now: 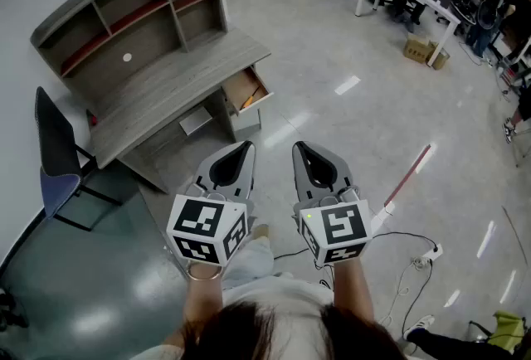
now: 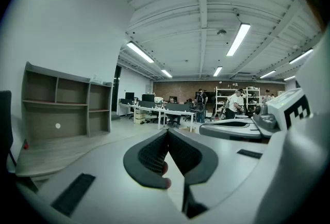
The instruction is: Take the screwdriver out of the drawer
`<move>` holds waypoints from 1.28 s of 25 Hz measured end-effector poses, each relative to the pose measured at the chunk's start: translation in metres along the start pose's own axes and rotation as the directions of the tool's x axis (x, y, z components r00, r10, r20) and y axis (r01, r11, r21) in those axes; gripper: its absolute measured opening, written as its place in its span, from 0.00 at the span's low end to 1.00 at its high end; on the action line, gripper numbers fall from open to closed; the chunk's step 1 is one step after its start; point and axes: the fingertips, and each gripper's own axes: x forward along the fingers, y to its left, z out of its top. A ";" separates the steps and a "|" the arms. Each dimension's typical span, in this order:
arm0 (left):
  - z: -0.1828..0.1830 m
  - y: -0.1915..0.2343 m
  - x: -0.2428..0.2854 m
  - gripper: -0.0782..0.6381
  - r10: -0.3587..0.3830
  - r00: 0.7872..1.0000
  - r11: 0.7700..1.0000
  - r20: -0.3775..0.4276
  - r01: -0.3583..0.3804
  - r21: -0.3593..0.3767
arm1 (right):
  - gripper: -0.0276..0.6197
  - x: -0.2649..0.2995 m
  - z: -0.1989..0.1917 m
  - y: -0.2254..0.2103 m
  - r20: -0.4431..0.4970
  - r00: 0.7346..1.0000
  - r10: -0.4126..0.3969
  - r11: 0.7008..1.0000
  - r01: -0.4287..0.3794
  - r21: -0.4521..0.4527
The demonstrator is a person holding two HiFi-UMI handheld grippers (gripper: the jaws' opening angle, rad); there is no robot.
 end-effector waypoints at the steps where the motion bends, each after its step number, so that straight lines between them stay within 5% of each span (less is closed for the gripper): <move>1: 0.001 0.007 0.006 0.13 0.000 1.000 1.000 -0.002 0.000 -0.001 | 0.08 0.008 0.001 -0.001 0.002 1.000 0.000 1.000 0.000 0.000; 20: 0.011 0.147 0.090 0.13 0.007 1.000 1.000 -0.028 -0.008 -0.014 | 0.08 0.163 0.015 -0.005 -0.003 1.000 0.019 1.000 -0.019 0.005; 32: -0.002 0.178 0.114 0.13 -0.030 0.999 0.999 -0.036 0.029 -0.038 | 0.09 0.199 0.005 -0.009 -0.008 1.000 -0.004 0.998 0.005 0.062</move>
